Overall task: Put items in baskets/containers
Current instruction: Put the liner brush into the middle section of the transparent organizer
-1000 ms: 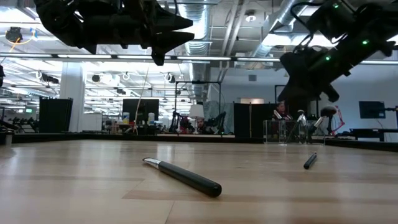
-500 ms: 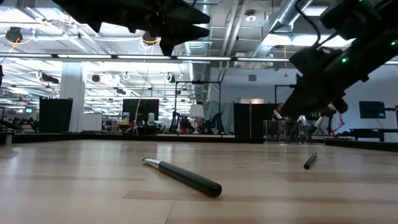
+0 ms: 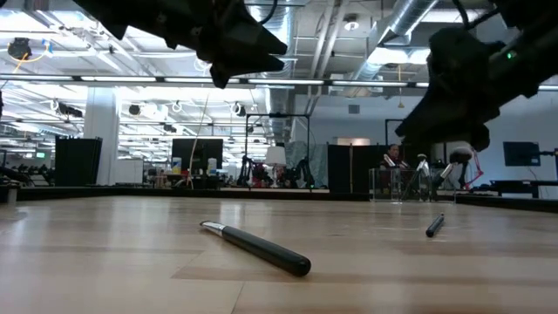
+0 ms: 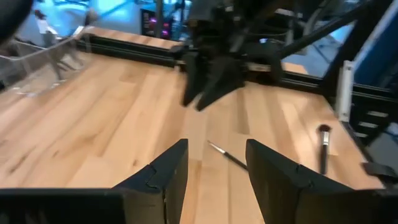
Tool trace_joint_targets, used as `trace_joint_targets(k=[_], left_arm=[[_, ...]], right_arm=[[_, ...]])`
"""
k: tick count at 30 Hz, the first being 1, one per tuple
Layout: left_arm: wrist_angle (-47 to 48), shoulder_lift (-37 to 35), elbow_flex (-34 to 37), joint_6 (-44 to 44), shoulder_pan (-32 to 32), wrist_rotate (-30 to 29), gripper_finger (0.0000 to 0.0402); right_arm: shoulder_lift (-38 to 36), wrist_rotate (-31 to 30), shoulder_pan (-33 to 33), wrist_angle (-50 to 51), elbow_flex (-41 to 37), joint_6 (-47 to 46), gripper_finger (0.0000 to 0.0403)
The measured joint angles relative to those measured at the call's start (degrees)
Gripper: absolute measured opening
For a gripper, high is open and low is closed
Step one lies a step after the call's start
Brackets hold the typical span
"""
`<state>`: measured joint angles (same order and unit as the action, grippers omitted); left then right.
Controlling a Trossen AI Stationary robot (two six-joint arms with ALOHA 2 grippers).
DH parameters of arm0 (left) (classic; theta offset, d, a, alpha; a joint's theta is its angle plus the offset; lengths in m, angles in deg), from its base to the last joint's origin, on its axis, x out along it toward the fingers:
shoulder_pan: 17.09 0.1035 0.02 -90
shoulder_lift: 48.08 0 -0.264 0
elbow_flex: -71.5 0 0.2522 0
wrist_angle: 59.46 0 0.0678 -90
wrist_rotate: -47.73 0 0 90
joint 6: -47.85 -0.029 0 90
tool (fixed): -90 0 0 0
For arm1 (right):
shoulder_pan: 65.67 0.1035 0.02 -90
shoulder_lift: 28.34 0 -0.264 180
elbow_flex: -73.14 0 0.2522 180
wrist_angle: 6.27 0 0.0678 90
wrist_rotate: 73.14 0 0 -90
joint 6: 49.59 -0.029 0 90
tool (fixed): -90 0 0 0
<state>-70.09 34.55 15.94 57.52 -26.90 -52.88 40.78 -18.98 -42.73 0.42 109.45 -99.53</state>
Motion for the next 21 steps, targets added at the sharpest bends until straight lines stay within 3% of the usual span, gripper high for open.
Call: trace_joint_targets(k=[7,15,21], left_arm=[[1.6,0.3,0.0,-0.7,-2.4,-1.0,0.0158],[1.2,-0.6,-0.7,-3.2,0.3,-1.2,0.0158],[4.6,-4.5,-0.6,-3.5,1.0,-0.4,0.0158]], right_arm=[[6.0,3.2,2.2,15.4,12.4,-3.0,0.0117],[20.8,16.6,0.8,37.1,29.1,-18.8,0.0117],[28.9,22.4,0.1,43.5,35.9,-26.7,0.0117]])
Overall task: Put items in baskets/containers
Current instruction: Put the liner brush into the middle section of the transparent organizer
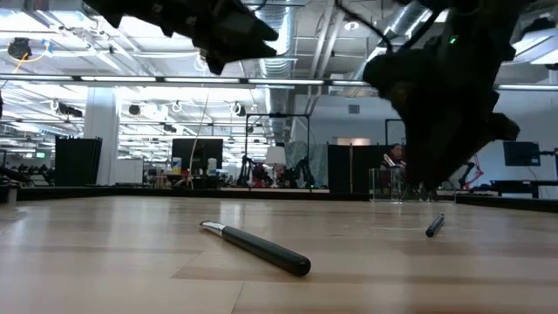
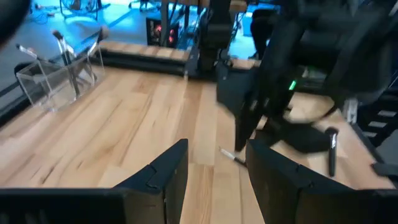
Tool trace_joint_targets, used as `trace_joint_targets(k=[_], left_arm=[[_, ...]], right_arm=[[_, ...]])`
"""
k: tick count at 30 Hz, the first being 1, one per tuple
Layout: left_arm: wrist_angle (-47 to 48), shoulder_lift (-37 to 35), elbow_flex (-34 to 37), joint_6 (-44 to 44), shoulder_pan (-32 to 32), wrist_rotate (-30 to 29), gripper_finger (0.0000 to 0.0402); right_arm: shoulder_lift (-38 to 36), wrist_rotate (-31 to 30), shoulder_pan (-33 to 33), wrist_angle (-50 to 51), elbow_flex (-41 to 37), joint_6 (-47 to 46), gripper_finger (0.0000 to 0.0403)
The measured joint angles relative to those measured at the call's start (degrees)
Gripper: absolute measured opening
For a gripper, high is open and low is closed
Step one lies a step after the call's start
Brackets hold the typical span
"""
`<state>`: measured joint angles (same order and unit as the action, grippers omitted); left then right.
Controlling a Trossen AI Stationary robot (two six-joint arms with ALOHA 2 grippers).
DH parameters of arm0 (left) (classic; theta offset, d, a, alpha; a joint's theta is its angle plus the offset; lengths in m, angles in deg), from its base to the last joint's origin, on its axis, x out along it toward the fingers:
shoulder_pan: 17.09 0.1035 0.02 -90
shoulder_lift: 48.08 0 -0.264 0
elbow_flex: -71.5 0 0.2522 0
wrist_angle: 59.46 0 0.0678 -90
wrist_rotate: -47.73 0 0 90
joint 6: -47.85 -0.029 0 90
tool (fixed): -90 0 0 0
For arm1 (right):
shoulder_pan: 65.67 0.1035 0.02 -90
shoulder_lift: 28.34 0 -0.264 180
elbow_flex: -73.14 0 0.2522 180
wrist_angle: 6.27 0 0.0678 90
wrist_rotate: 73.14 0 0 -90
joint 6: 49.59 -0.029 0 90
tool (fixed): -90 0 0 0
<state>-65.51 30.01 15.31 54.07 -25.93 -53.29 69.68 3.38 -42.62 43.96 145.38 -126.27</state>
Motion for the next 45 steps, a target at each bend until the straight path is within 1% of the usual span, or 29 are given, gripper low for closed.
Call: trace_joint_targets(k=[4,6,9,13,16,21,27,34,45], left_arm=[[3.8,-4.6,0.0,-0.7,0.0,0.5,0.0158],[5.2,-7.1,0.0,-2.0,0.0,0.5,0.0158],[7.7,-10.5,0.0,-3.2,-0.1,0.5,0.0158],[8.9,-13.4,0.1,-5.1,-0.1,0.4,0.0158],[9.0,-15.2,0.1,-7.3,0.0,0.4,0.0158],[7.9,-17.9,0.1,-10.0,0.1,0.4,0.0158],[6.6,-20.8,0.1,-13.1,0.1,0.4,0.0158],[2.5,-21.7,0.1,-14.0,0.3,1.4,0.0158],[2.9,-21.9,0.1,-14.9,0.3,1.7,0.0158]], right_arm=[[2.7,2.8,0.0,3.6,2.3,-5.6,0.0117],[2.6,4.0,0.3,6.0,2.5,-8.6,0.0117],[2.0,4.5,0.6,7.2,2.5,-12.8,0.0117],[1.5,4.5,0.2,8.4,2.6,-15.7,0.0117],[2.7,6.0,-1.0,6.3,2.6,-16.3,0.0117],[4.6,9.0,-2.5,6.0,2.5,-16.4,0.0117],[4.3,8.6,-2.8,6.6,2.5,-18.2,0.0117],[4.4,7.5,-4.2,6.4,2.4,-19.3,0.0117],[4.4,7.4,-5.6,7.9,2.4,-17.5,0.0117]])
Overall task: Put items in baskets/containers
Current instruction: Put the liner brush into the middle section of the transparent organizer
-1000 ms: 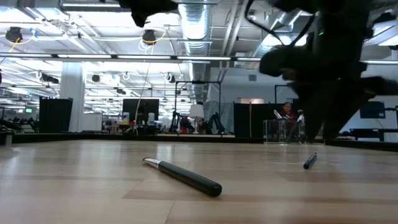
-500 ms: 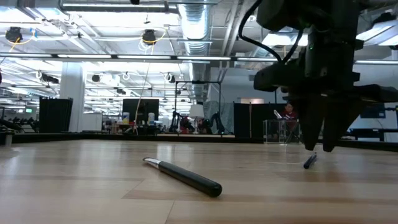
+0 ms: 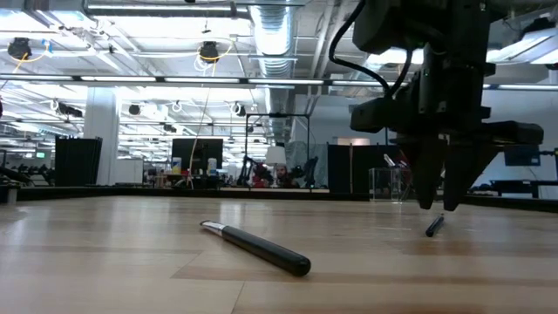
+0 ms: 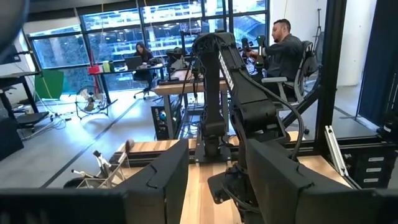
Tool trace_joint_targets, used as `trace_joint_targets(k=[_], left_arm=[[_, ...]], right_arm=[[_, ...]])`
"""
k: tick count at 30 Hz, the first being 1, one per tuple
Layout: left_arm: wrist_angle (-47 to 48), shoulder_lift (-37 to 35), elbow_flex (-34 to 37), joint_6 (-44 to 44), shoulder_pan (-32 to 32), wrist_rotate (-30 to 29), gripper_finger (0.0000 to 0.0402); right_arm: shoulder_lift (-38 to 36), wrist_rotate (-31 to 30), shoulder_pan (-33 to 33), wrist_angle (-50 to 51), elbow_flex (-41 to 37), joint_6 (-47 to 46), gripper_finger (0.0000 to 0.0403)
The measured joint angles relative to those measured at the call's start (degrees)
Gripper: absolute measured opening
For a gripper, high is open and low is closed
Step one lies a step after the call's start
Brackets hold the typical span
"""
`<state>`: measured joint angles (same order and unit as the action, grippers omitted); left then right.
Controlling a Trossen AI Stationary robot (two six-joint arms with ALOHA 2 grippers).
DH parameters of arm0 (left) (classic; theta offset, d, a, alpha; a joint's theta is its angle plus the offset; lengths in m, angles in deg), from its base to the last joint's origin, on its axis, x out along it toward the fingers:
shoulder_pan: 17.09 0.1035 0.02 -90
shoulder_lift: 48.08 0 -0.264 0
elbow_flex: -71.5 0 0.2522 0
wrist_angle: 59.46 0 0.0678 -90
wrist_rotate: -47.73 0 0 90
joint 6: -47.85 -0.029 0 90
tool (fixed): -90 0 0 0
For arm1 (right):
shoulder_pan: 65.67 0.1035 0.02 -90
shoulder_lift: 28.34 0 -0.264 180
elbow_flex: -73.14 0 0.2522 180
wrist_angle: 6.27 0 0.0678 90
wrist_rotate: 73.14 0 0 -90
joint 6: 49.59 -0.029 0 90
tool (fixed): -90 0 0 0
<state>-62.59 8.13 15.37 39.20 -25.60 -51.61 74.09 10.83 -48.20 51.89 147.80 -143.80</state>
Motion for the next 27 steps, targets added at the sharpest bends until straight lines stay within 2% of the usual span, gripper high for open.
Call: trace_joint_targets(k=[16,27], left_arm=[[2.5,0.0,0.0,2.1,-0.1,0.0,0.0158],[4.2,0.0,0.0,3.2,-0.1,0.0,0.0158]], right_arm=[[0.1,-2.0,1.5,0.1,0.0,-1.4,0.0117],[5.0,-3.0,2.4,-1.4,0.3,-1.7,0.0117]])
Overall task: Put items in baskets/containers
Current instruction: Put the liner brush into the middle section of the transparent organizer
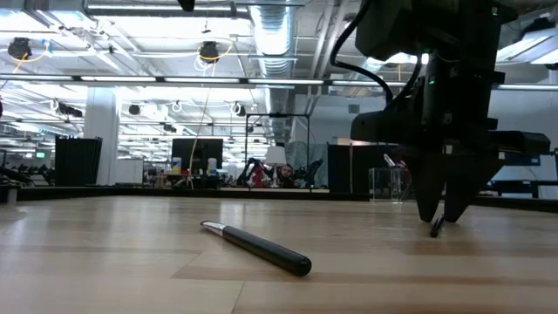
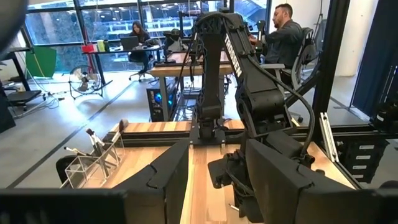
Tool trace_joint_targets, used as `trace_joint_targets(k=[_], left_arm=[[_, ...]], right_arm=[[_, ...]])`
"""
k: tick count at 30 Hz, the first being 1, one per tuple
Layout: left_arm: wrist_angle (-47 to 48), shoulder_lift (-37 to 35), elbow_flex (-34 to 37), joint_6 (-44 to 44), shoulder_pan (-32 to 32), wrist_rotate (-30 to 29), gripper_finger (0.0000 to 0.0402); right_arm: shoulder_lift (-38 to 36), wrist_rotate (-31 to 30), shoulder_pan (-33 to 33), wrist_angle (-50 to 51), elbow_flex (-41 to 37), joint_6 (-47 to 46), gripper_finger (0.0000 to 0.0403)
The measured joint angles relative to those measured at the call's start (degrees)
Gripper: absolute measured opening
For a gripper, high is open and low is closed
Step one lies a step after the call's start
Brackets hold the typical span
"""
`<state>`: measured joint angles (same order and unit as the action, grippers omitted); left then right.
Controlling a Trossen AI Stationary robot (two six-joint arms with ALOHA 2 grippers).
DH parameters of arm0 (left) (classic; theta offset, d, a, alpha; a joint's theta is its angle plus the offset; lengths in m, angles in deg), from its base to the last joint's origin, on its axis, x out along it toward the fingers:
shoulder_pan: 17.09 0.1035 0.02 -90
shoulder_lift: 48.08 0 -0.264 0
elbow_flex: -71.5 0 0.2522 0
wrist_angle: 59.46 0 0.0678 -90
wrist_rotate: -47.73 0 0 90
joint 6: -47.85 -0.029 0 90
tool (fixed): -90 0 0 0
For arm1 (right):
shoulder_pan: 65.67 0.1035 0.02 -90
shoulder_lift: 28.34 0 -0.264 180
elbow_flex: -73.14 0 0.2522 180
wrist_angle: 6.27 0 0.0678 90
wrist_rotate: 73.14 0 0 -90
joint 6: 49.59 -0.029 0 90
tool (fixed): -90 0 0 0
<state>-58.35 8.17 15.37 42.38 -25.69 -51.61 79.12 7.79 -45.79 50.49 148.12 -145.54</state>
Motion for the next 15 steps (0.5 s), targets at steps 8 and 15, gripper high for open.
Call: trace_joint_targets(k=[8,15], left_arm=[[0.7,0.0,0.0,0.4,-0.1,0.0,0.0158],[0.8,0.0,0.0,0.4,-0.1,0.0,0.0158]], right_arm=[[0.1,1.1,0.7,2.1,0.9,0.3,0.0115],[0.2,1.0,1.5,3.7,1.6,1.4,0.0079]])
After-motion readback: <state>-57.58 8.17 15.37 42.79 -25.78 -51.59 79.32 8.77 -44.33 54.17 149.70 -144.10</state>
